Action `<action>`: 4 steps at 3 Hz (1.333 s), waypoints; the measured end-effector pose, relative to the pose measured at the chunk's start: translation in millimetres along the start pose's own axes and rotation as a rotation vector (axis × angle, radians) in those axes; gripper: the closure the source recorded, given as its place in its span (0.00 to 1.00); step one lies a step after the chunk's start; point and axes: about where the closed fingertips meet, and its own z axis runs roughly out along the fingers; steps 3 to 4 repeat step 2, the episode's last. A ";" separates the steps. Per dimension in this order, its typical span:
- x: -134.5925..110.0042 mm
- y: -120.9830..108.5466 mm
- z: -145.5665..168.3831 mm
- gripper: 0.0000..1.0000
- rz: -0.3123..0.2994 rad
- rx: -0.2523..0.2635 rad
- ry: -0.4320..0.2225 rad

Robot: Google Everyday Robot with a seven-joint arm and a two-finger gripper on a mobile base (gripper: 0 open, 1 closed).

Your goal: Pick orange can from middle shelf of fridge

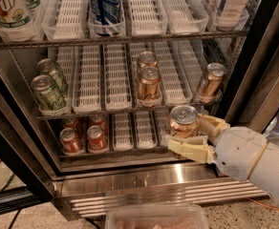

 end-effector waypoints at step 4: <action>-5.8 44.3 -7.6 1.00 0.018 -0.186 -0.013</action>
Offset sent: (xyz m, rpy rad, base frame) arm -0.0238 0.0177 0.0042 0.0280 0.0200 0.1218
